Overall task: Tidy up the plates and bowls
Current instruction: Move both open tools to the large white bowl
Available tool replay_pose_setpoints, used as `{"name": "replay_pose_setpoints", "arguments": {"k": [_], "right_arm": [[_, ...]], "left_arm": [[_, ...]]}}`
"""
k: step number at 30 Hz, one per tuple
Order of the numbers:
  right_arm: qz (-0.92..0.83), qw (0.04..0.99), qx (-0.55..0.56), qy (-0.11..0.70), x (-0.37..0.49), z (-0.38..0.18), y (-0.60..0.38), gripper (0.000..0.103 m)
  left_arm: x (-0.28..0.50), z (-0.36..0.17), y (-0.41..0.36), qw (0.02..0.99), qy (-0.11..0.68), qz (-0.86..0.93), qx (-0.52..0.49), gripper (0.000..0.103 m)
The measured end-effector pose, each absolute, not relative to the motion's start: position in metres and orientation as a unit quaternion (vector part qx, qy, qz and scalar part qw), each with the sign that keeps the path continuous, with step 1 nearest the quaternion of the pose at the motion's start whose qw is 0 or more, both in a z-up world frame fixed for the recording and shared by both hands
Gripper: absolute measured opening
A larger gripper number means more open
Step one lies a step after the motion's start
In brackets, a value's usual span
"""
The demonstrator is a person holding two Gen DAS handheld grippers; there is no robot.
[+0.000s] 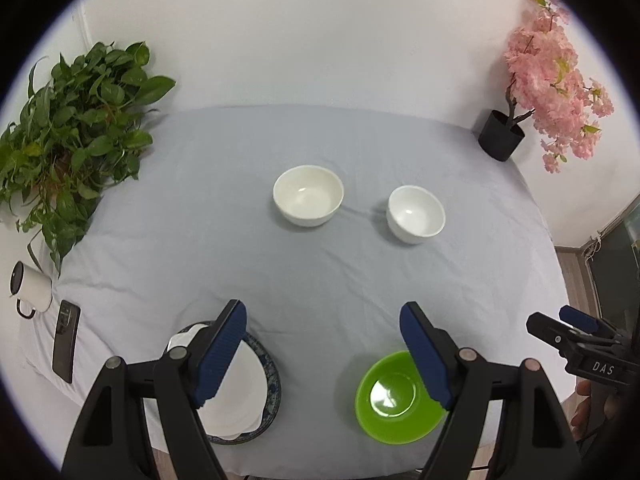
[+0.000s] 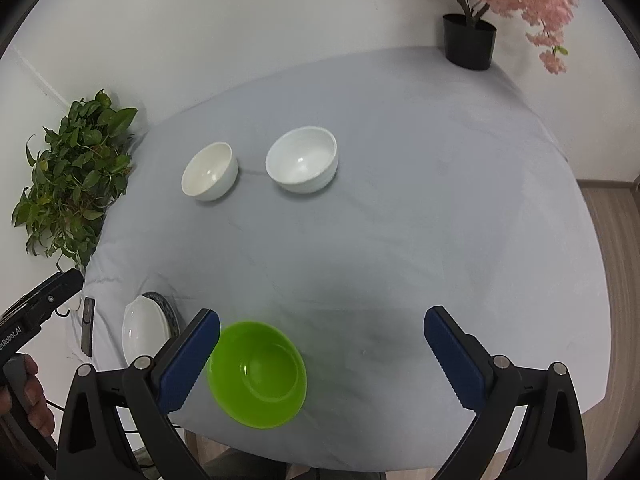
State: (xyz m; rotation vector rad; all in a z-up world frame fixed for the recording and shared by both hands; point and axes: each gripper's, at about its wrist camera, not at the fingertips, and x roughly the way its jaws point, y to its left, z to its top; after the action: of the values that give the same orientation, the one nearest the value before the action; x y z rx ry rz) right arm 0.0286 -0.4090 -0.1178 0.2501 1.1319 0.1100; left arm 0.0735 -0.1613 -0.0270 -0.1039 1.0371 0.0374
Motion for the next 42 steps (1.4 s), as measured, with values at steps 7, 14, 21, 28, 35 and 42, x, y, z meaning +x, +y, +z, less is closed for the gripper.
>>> {"name": "replay_pose_setpoints", "arguments": {"k": [7,14,21,28,35,42], "right_arm": [[0.039,0.860,0.090,0.500,0.051,-0.064,-0.421,0.103],[0.008,0.871,0.089,0.483,0.083,-0.027,-0.439,0.103],[0.003,0.869,0.068,0.491,0.113,-0.027,-0.421,0.103],[0.016,0.867,0.059,0.495,0.156,-0.034,-0.400,0.103],[0.089,0.853,0.086,0.507,0.210,-0.053,-0.358,0.103],[0.143,0.828,0.109,0.531,0.288,-0.107,-0.291,0.103]], "left_arm": [[0.104,0.001,-0.177,0.881,0.472,-0.012,-0.036,0.079],[0.139,0.007,-0.183,0.881,0.469,-0.048,-0.049,0.079],[0.182,-0.011,-0.183,0.867,0.486,-0.087,-0.071,0.079],[0.219,-0.036,-0.157,0.854,0.500,-0.102,-0.098,0.079],[0.252,-0.070,-0.100,0.834,0.529,-0.080,-0.136,0.079],[0.293,-0.127,-0.058,0.801,0.578,-0.055,-0.145,0.077]]}}
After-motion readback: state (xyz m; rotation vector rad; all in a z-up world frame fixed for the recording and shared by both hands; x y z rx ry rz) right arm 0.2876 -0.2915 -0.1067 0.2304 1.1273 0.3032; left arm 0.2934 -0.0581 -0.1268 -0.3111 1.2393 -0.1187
